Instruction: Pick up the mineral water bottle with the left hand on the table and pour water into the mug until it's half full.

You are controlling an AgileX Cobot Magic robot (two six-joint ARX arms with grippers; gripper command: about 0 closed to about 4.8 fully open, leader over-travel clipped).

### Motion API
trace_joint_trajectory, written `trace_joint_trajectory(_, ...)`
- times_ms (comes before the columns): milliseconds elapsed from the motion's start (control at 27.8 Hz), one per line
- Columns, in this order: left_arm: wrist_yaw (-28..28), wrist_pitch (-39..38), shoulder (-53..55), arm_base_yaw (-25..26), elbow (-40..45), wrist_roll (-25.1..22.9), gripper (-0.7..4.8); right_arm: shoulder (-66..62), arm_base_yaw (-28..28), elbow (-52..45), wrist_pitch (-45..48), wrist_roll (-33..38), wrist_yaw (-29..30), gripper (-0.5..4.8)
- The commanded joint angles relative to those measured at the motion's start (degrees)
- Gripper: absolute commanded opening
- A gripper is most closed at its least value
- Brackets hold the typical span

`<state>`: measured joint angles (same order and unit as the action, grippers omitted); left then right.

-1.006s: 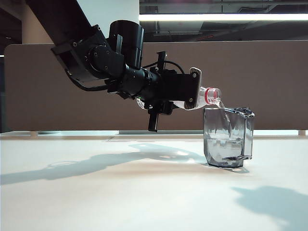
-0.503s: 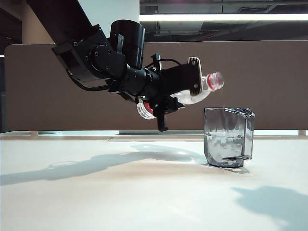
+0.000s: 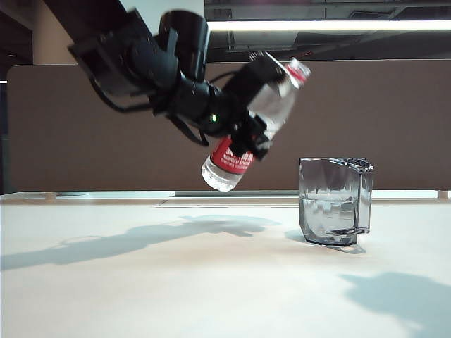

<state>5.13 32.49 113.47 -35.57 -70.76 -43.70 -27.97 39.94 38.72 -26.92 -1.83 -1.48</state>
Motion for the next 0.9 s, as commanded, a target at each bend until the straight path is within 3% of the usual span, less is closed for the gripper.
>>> trace_joint_trajectory(36, 0.17, -2.8, -3.78, 0.57, 0.61, 10.05, 1.2, 0.02, 0.0, 0.39, 0.98, -0.11, 0.15, -0.06)
trace_joint_trajectory(108, 0.17, -3.13, -7.43, 1.86, 3.52, 19.56, 1.2, 0.04, -0.02, 0.37, 1.01, -0.11, 0.15, -0.06)
trace_joint_trajectory(252, 0.17, -2.14, -12.79, 4.76, 9.84, 29.55, 1.2, 0.04, -0.02, 0.37, 0.98, -0.13, 0.15, -0.05)
trace_joint_trajectory(467, 0.17, 2.34, -18.01, 6.47, 18.16, 32.41, 1.2, 0.04, 0.0, 0.39, 0.98, -0.13, 0.17, -0.05)
trace_joint_trajectory(611, 0.15, 6.91, -19.8, 7.76, 22.84, 38.12, 1.2, 0.04, 0.0, 0.37, 0.96, -0.13, 0.15, -0.06)
trace_joint_trajectory(899, 0.17, 10.82, -22.67, 10.58, 30.32, 40.11, 1.2, 0.09, -0.02, 0.37, 0.98, -0.13, 0.15, -0.05)
